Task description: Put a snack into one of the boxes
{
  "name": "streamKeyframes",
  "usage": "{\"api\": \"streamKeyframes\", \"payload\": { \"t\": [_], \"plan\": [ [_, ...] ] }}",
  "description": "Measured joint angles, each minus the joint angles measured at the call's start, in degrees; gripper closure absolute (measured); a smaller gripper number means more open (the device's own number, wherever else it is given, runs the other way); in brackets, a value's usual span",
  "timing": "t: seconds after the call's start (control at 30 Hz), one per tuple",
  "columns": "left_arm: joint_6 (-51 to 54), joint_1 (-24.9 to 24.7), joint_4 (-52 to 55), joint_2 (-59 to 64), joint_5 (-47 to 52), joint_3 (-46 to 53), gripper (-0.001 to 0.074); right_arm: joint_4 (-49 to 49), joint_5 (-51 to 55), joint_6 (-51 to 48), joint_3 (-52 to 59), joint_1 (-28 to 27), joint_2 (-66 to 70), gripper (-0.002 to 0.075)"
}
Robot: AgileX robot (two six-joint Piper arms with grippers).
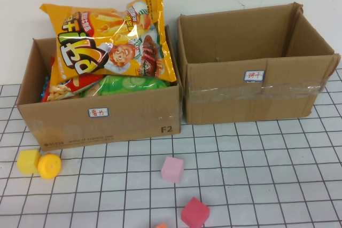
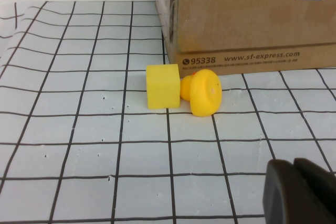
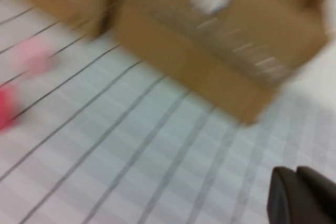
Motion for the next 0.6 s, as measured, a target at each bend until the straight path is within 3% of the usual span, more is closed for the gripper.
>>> {"api": "streamKeyframes", "payload": {
  "t": [0.17,0.33,0.6],
  "plan": [
    [0.0,0.0,0.0,0.0,0.0,0.0,0.0736,0.0,-14.3,0.0,12.5,-8.6,-7.7,0.0727],
    [0.0,0.0,0.0,0.0,0.0,0.0,0.0736,0.1,-15.9,0.0,20.1,-13.0,-12.4,0.0727],
    [0.0,0.0,0.0,0.0,0.0,0.0,0.0736,0.2,-14.4,0.2,21.2,-15.8,-14.2,0.0727]
  ]
}}
